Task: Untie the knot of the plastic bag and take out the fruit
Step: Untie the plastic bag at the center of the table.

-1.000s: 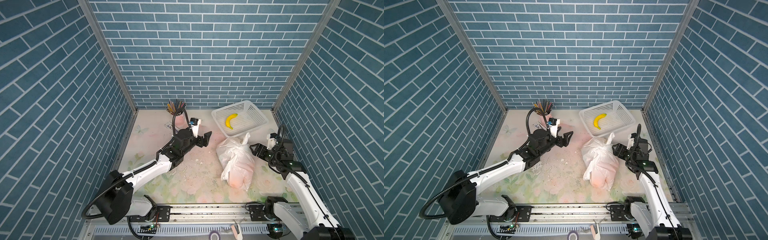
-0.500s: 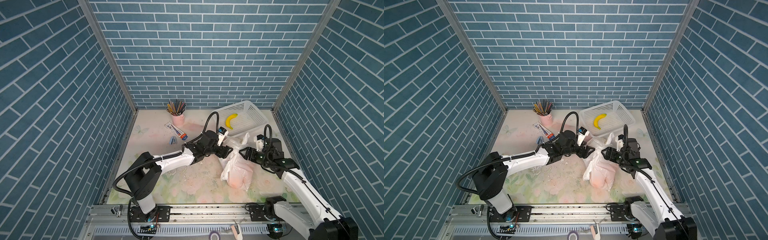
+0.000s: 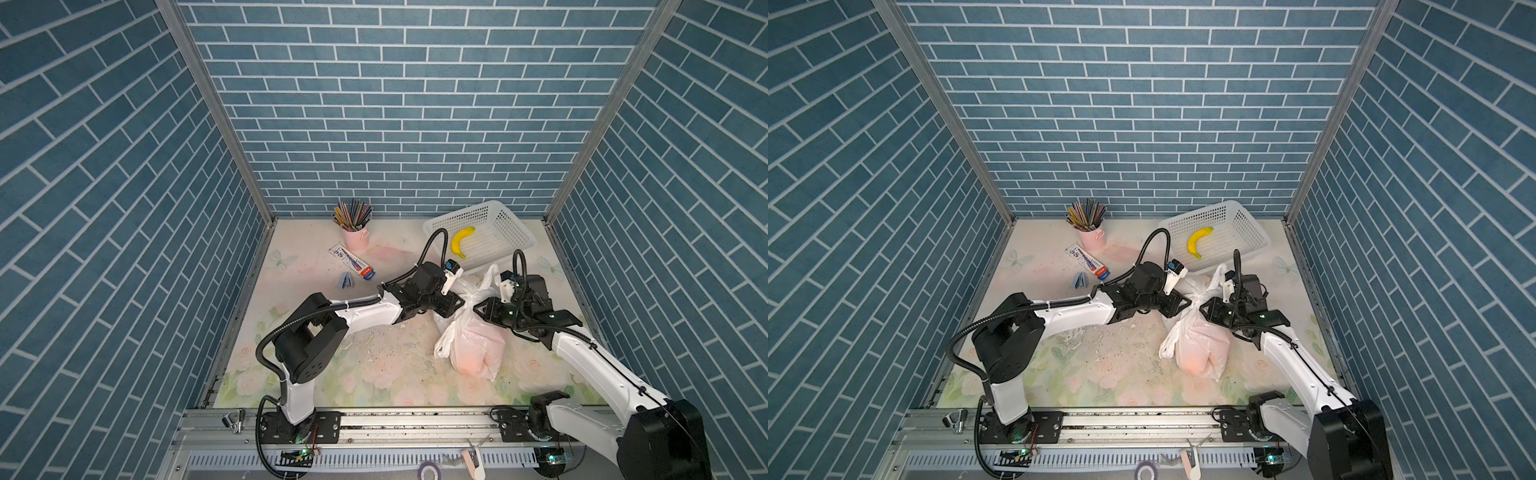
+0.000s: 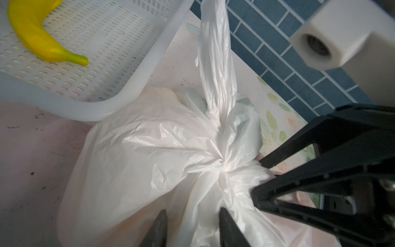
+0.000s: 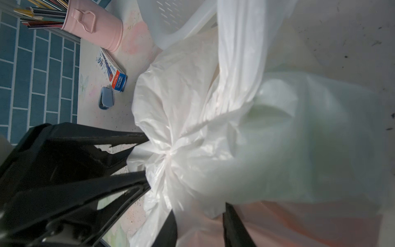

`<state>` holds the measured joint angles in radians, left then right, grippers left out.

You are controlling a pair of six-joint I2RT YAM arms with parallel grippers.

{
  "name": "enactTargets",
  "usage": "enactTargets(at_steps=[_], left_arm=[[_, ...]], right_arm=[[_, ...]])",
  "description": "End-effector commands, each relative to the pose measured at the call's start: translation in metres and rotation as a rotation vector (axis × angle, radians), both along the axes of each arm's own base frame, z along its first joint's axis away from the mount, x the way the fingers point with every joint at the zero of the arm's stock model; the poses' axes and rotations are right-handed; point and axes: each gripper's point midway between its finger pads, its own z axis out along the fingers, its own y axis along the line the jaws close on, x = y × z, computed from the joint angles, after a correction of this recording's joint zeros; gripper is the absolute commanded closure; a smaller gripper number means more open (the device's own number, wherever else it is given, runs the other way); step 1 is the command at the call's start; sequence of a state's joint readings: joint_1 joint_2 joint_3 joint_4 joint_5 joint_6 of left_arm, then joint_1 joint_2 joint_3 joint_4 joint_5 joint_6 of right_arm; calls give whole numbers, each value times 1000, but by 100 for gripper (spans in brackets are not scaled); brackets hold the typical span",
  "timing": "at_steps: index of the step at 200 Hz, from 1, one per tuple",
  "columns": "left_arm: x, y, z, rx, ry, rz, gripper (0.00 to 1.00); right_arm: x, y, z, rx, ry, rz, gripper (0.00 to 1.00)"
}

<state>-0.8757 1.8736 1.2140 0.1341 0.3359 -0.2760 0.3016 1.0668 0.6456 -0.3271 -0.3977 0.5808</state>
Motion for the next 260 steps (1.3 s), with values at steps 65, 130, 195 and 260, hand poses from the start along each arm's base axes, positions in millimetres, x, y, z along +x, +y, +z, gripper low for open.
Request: enactTargets(at_steps=[65, 130, 195, 260], left_arm=[[19, 16, 8, 38, -41, 87, 100], [51, 69, 15, 68, -59, 235, 100], [68, 117, 13, 104, -53, 345, 100], [65, 112, 40, 46, -121, 302, 79]], right_arm=[[-1, 2, 4, 16, -35, 0, 100], [-2, -9, 6, -19, -75, -50, 100], [-5, -42, 2, -136, -96, -177, 100], [4, -51, 29, -113, -165, -240, 69]])
